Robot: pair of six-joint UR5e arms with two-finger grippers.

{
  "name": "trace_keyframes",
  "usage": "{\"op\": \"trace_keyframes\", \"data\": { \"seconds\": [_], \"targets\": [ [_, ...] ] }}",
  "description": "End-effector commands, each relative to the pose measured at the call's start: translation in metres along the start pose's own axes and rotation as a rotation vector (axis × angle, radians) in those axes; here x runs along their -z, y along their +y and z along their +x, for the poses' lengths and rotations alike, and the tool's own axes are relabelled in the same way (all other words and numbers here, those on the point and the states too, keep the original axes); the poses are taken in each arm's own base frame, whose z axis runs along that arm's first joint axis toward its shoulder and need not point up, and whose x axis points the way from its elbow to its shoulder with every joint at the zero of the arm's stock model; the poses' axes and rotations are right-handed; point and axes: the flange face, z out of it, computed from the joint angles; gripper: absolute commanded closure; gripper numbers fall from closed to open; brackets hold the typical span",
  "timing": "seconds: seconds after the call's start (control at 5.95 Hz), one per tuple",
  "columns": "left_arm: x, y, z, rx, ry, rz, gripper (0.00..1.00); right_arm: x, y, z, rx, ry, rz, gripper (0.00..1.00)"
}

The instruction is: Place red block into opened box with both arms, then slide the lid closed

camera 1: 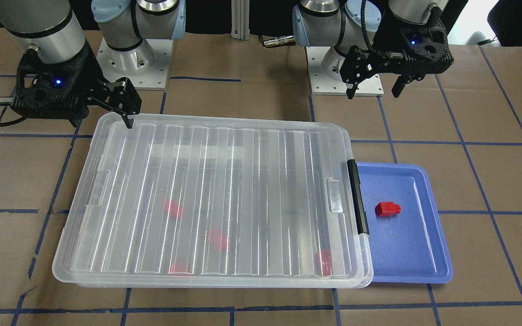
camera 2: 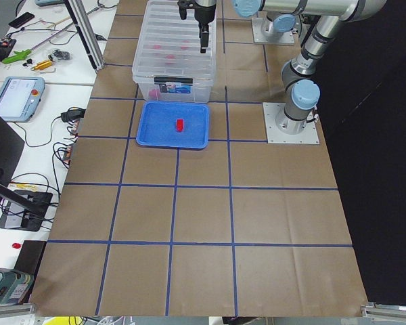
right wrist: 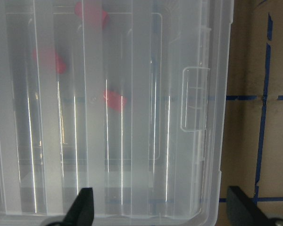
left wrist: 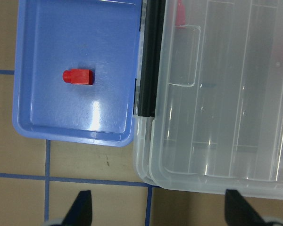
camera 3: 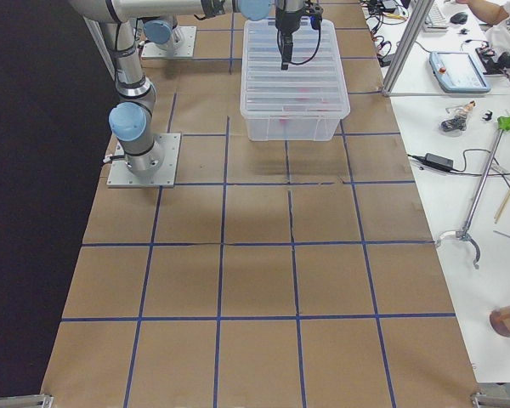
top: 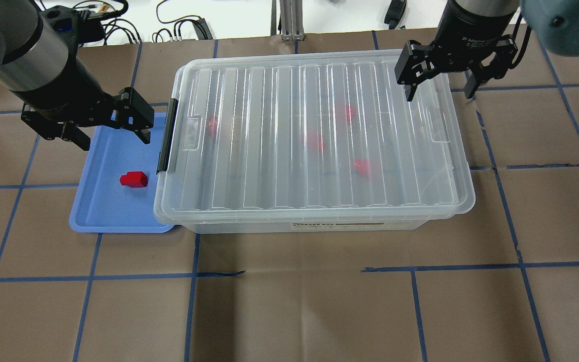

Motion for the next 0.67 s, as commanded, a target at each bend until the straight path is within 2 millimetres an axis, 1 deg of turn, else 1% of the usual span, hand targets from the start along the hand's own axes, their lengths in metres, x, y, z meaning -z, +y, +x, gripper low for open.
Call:
{"op": "trace_keyframes", "data": {
  "seconds": [0.0,0.17,0.34,0.5],
  "targets": [
    [0.0,0.0,0.0,0.0,0.0,0.0,0.02,0.001,0.002,0.0,-0.012,0.0,-0.001,0.0],
    [0.001,0.0,0.0,0.0,0.0,0.002,0.02,0.0,0.001,0.0,-0.01,0.0,0.003,0.0],
    [0.002,0.0,0.0,0.0,0.001,0.005,0.02,-0.005,-0.003,0.006,-0.001,0.002,-0.008,0.0],
    [0.003,0.001,0.0,0.0,0.001,0.006,0.02,-0.008,-0.01,0.029,0.001,0.001,-0.016,0.0]
  ]
}}
